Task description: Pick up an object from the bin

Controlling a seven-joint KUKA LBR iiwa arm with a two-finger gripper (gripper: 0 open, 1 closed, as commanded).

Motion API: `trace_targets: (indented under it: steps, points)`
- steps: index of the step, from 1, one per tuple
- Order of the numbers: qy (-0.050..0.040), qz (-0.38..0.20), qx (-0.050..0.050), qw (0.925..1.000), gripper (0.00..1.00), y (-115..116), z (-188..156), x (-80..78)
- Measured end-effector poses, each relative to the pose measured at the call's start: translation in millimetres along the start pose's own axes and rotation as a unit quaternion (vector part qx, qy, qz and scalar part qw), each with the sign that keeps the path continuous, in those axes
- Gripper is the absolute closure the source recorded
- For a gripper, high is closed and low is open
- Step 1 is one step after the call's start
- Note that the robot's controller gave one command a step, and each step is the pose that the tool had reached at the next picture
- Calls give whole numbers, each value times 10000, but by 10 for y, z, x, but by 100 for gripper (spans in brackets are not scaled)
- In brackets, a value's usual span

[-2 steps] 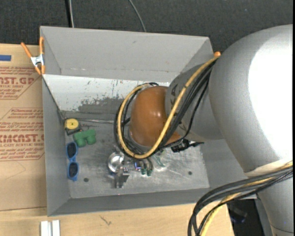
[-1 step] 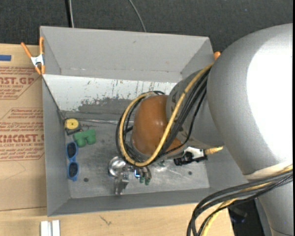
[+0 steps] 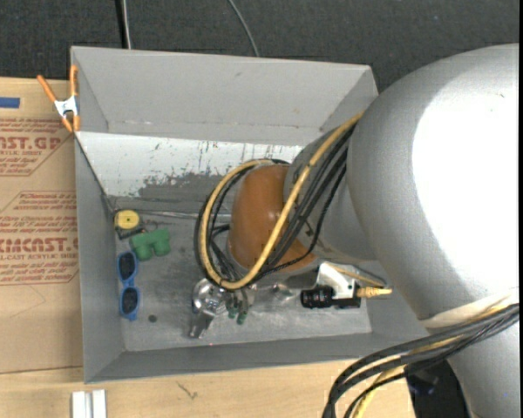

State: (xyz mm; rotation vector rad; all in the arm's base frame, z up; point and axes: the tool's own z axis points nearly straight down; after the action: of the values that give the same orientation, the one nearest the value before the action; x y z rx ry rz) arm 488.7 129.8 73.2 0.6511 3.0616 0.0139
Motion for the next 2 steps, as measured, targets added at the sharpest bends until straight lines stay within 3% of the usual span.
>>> trace_targets:
  steps: [1, 2]
  points:
    - [11, -2, 13, 10000, 0, -241, 1, -75]
    - [11, -9, 7, 10000, 100, -227, -10, -73]
